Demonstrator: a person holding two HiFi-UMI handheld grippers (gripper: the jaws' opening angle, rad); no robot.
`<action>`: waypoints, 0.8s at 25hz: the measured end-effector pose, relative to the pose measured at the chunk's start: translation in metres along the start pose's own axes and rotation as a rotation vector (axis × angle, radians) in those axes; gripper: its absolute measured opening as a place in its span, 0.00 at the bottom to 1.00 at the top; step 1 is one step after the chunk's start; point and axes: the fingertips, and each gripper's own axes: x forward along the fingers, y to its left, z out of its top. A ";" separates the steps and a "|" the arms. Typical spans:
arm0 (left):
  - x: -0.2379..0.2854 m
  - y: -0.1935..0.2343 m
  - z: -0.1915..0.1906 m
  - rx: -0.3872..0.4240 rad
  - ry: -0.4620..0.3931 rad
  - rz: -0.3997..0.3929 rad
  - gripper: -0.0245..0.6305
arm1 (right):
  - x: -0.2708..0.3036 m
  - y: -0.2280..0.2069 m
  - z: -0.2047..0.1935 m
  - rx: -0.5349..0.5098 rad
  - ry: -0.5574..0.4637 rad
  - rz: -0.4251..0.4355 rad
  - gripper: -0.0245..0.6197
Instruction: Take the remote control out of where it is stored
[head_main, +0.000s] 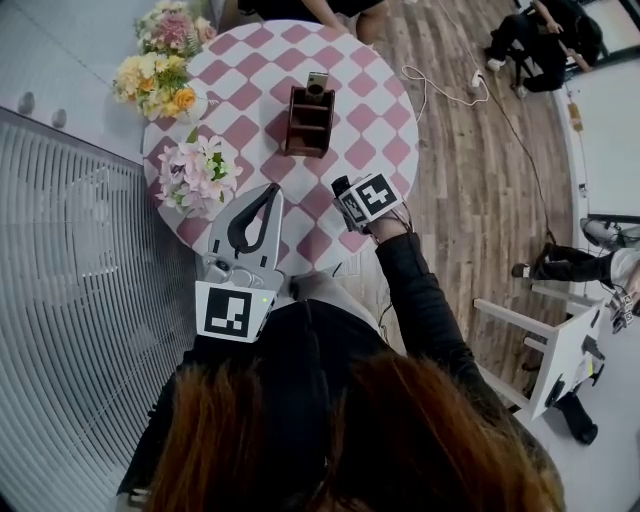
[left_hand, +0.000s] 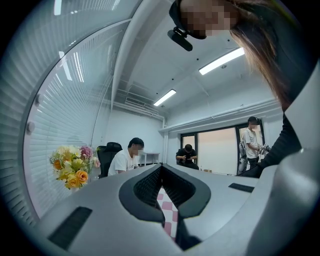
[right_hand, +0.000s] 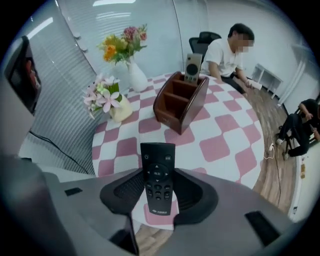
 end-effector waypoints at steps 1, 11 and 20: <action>-0.001 0.001 0.000 -0.001 0.002 0.003 0.05 | 0.007 -0.001 -0.008 0.001 0.043 0.008 0.33; -0.007 0.010 -0.004 -0.004 0.016 0.035 0.05 | 0.053 -0.003 -0.052 0.051 0.282 0.084 0.33; -0.010 0.016 -0.006 -0.005 0.024 0.055 0.05 | 0.075 -0.008 -0.051 0.085 0.275 0.066 0.33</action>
